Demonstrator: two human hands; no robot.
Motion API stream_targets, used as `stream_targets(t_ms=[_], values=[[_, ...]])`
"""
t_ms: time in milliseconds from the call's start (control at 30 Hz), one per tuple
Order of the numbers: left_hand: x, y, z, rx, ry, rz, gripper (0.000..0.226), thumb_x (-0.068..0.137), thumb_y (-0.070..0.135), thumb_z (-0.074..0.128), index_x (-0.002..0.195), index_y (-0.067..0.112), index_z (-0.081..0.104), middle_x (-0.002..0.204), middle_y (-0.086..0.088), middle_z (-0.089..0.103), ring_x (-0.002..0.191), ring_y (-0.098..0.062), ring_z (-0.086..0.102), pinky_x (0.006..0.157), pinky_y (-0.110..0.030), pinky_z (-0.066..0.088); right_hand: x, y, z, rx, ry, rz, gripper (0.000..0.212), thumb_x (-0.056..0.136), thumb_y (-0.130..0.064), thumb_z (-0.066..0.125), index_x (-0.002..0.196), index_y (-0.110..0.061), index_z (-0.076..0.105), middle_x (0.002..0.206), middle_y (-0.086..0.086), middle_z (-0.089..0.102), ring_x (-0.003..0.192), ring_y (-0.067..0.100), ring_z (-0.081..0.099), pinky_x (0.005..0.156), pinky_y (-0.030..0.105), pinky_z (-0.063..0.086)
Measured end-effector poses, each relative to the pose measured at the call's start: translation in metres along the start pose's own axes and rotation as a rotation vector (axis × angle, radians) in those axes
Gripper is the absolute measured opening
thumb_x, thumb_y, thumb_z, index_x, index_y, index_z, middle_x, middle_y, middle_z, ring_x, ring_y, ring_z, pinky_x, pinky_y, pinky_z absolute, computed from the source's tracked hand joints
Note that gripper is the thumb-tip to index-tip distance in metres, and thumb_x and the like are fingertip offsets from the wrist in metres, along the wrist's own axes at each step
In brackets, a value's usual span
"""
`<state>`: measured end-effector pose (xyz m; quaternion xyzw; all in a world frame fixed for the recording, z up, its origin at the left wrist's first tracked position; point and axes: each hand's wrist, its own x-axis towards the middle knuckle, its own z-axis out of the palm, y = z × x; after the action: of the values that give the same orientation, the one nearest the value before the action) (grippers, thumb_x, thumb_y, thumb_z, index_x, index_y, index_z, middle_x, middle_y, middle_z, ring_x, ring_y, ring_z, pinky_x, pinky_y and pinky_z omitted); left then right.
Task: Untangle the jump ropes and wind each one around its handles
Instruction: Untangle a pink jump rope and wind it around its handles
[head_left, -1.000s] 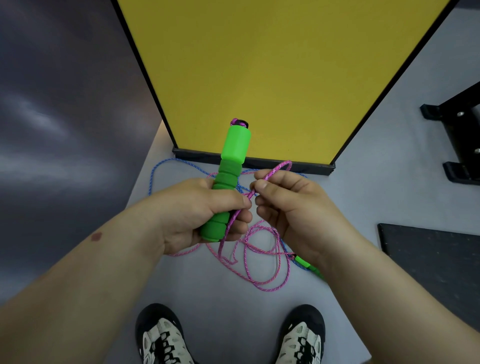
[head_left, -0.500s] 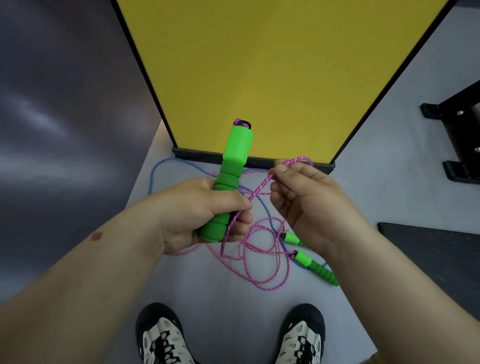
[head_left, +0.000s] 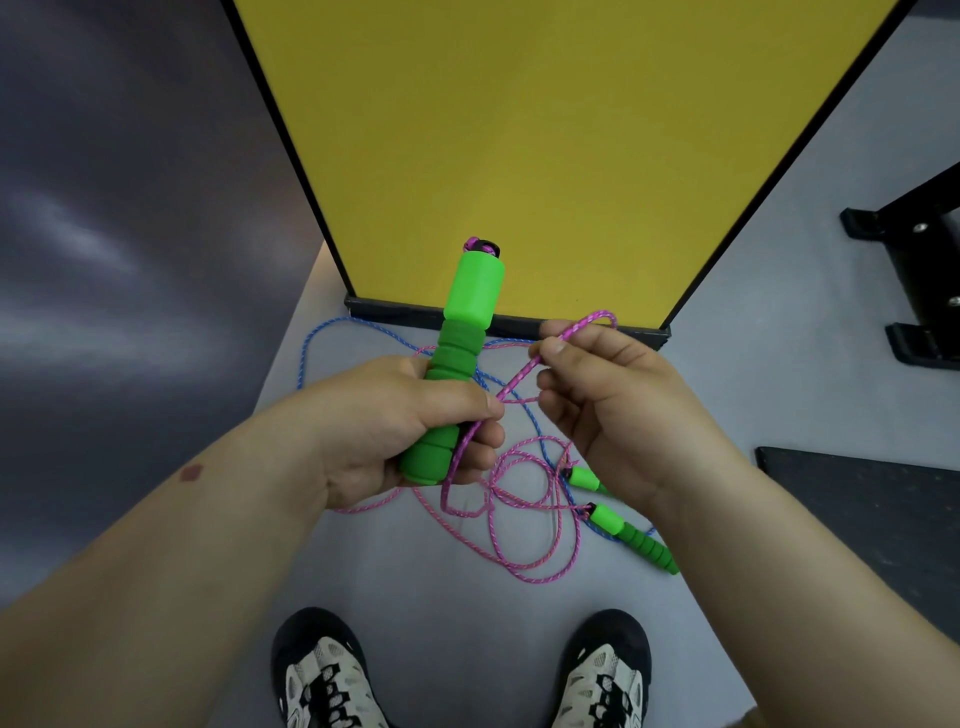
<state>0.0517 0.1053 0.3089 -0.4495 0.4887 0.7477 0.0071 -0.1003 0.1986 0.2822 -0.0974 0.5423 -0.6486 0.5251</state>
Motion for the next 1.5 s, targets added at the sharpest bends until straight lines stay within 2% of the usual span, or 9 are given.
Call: stream_targets(t_ms=[133,233,500,600,800,1000,1133,1367,1500], values=[[-0.001,0.000,0.001,0.008,-0.001,-0.001,0.006,0.092,0.011,0.068,0.091,0.005,0.066,0.075,-0.010,0.070,0.060,-0.018,0.065,0.062,-0.029,0.060,0.004,-0.006,-0.005,0.061,0.092,-0.022,0.008,0.093,-0.006,0.066,0.095,-0.012,0.071,0.081,0.002,0.068,0.063,0.009,0.060,0.061,0.020,0.054],[-0.001,0.000,0.001,0.007,-0.002,0.001,0.006,0.092,0.011,0.068,0.091,0.005,0.066,0.075,-0.010,0.070,0.061,-0.018,0.065,0.062,-0.029,0.059,0.006,-0.006,-0.007,0.078,0.116,-0.021,0.007,0.093,-0.009,0.067,0.096,-0.013,0.071,0.081,0.001,0.067,0.064,0.009,0.061,0.061,0.019,0.054],[0.000,0.000,0.000,0.005,-0.002,0.012,0.009,0.092,0.013,0.068,0.095,0.004,0.067,0.077,-0.010,0.070,0.063,-0.017,0.066,0.065,-0.030,0.058,-0.006,0.008,0.007,-0.041,-0.127,0.070,0.015,0.092,-0.004,0.064,0.105,-0.008,0.070,0.080,0.004,0.067,0.061,0.008,0.060,0.058,0.019,0.053],[0.000,0.000,0.000,0.000,-0.004,0.013,0.010,0.093,0.013,0.067,0.097,0.003,0.068,0.077,-0.010,0.069,0.062,-0.017,0.065,0.066,-0.031,0.058,-0.007,0.010,0.008,-0.074,-0.152,0.060,0.018,0.093,-0.002,0.063,0.109,-0.006,0.069,0.077,0.004,0.066,0.062,0.008,0.060,0.059,0.019,0.053],[-0.001,0.001,0.001,0.009,0.010,0.007,0.008,0.091,0.013,0.068,0.091,0.005,0.067,0.076,-0.010,0.070,0.062,-0.018,0.065,0.065,-0.031,0.060,-0.002,0.004,0.003,0.003,-0.010,0.007,0.015,0.092,-0.004,0.065,0.106,-0.008,0.070,0.084,0.004,0.070,0.061,0.008,0.059,0.058,0.018,0.053],[-0.002,0.001,0.001,0.010,0.004,0.010,0.007,0.092,0.012,0.067,0.092,0.005,0.067,0.075,-0.010,0.070,0.061,-0.018,0.065,0.064,-0.030,0.060,0.005,-0.005,-0.006,0.097,0.149,-0.059,0.008,0.092,-0.007,0.067,0.094,-0.013,0.071,0.087,0.005,0.066,0.063,0.009,0.060,0.061,0.019,0.053],[-0.002,0.001,0.002,0.017,0.003,0.008,0.008,0.093,0.012,0.067,0.094,0.004,0.066,0.076,-0.009,0.069,0.062,-0.017,0.065,0.064,-0.030,0.059,0.002,-0.001,-0.004,0.079,0.072,-0.007,0.009,0.092,-0.008,0.067,0.098,-0.012,0.072,0.087,0.005,0.068,0.063,0.009,0.060,0.061,0.021,0.053],[-0.001,0.001,0.001,0.001,0.021,0.008,0.011,0.093,0.013,0.068,0.099,0.004,0.068,0.077,-0.010,0.070,0.060,-0.017,0.065,0.063,-0.029,0.059,-0.007,0.011,0.007,-0.117,-0.158,0.038,0.017,0.092,-0.005,0.065,0.109,-0.007,0.069,0.077,0.003,0.065,0.064,0.009,0.059,0.060,0.020,0.052],[-0.001,0.001,0.002,0.014,0.020,0.006,0.011,0.092,0.014,0.068,0.096,0.004,0.068,0.077,-0.009,0.070,0.062,-0.017,0.066,0.065,-0.030,0.059,-0.006,0.010,0.006,-0.107,-0.122,0.021,0.015,0.092,-0.004,0.065,0.104,-0.009,0.071,0.079,0.004,0.064,0.063,0.008,0.059,0.059,0.019,0.052]])
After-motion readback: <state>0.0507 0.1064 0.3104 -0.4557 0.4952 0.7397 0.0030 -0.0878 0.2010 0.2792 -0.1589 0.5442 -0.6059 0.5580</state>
